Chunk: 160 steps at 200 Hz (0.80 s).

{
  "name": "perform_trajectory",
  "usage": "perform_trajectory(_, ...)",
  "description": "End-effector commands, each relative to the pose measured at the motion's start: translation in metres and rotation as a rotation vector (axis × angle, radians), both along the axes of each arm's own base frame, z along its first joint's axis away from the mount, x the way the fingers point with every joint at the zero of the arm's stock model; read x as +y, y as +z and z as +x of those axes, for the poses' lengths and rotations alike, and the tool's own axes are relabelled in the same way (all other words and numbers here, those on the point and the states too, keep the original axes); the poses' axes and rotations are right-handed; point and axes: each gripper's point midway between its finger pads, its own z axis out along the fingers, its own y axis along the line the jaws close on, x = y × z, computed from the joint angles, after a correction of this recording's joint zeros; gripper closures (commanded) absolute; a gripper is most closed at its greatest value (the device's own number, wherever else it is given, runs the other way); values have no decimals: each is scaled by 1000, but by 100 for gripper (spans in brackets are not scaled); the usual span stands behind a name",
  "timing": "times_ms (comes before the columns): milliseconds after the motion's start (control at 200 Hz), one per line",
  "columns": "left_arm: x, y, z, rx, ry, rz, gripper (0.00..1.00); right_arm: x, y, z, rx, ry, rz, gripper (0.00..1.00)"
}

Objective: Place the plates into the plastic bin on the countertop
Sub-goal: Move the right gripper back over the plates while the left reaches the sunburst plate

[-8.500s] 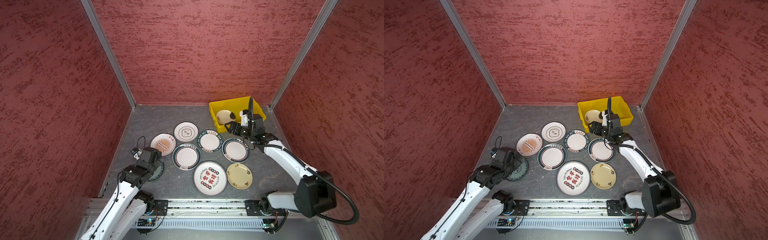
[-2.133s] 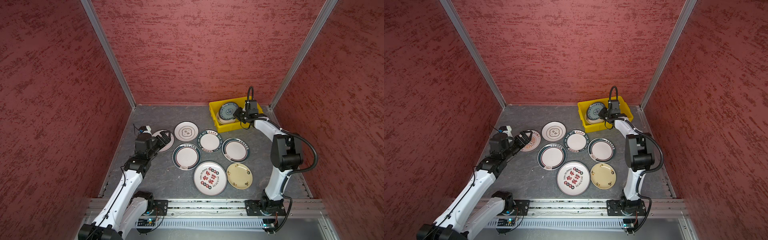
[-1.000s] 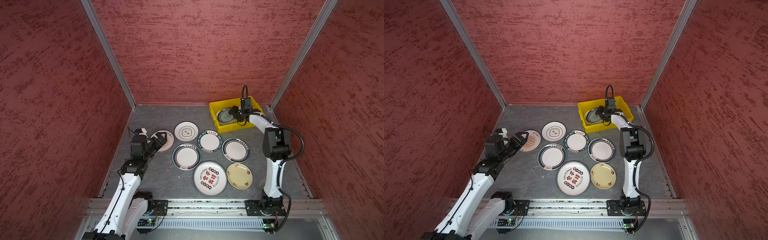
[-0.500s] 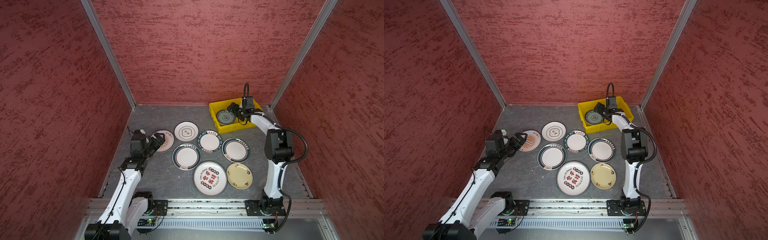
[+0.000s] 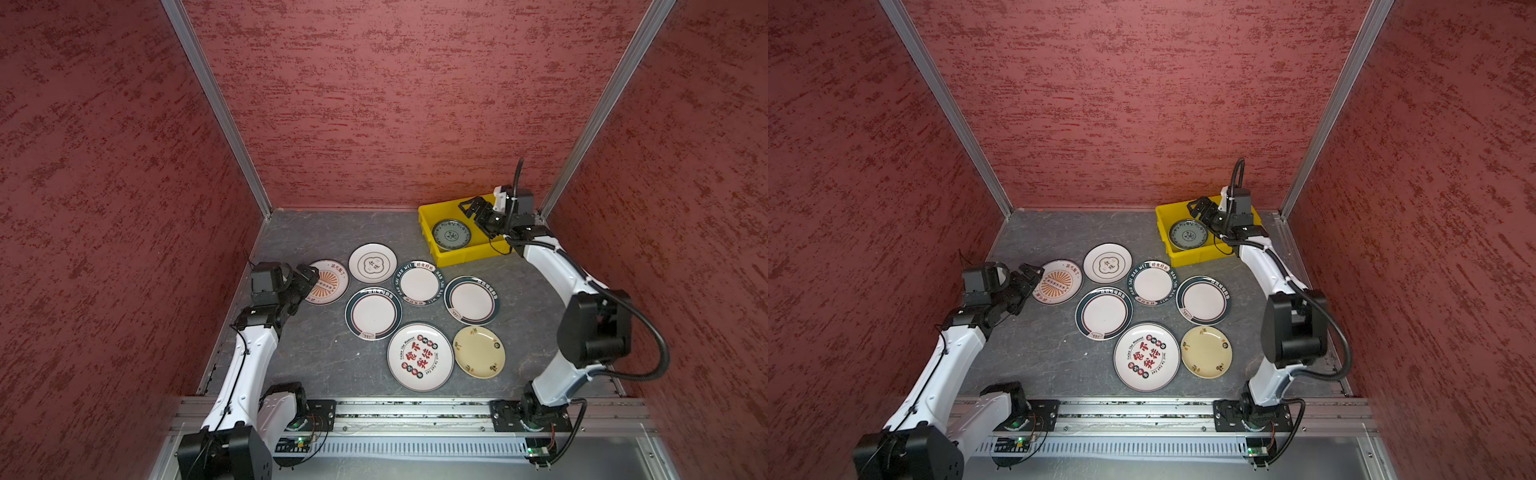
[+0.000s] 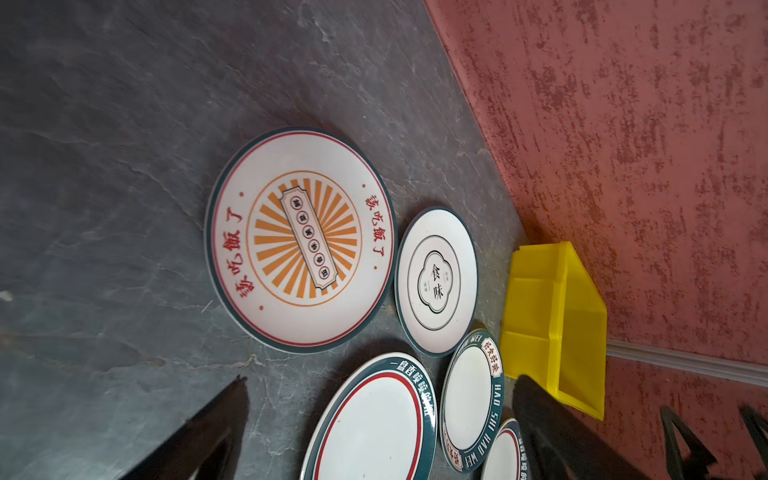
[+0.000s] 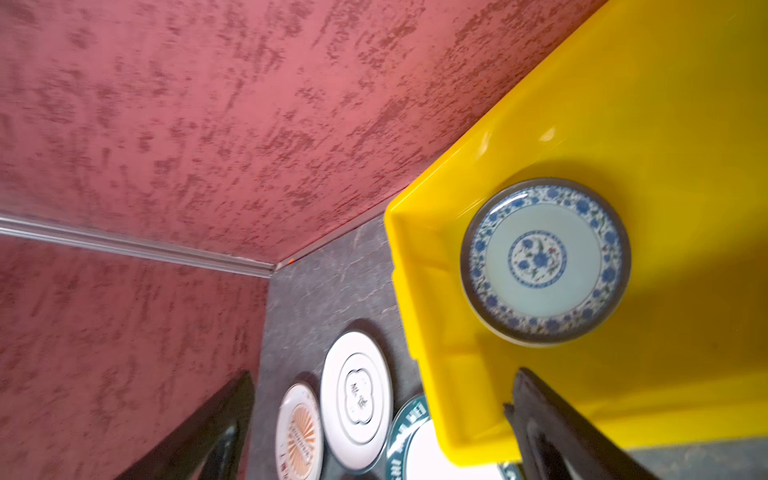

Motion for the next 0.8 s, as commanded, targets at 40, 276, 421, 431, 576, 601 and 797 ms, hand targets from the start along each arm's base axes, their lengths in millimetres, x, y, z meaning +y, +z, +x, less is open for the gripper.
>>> perform_trajectory(40, 14, -7, -23, 126, 52, -28, 1, 4, 8, -41, 37, 4, 78, 4)
perform_trajectory(276, 15, -28, -29, 107, 38, -1, 1, 3, 4, -94, -37, 60, 37, 3)
perform_trajectory(421, 13, -50, -34, 65, 51, -11, 1, 4, -3, -118, -97, 89, 43, 4)
perform_trajectory(431, 13, -51, -34, 60, 53, -13, 1, 4, -4, -119, -99, 90, 40, 3)
perform_trajectory(576, 4, -55, -34, 27, 36, -57, 1, 10, -9, -138, -108, 138, 57, 3)
perform_trajectory(601, 1, -54, -34, 22, 24, -56, 1, 13, -9, -141, -107, 157, 68, 3)
perform_trajectory(797, -9, -39, -37, -9, -3, -12, 1, 34, 3, -177, -121, 292, 249, 3)
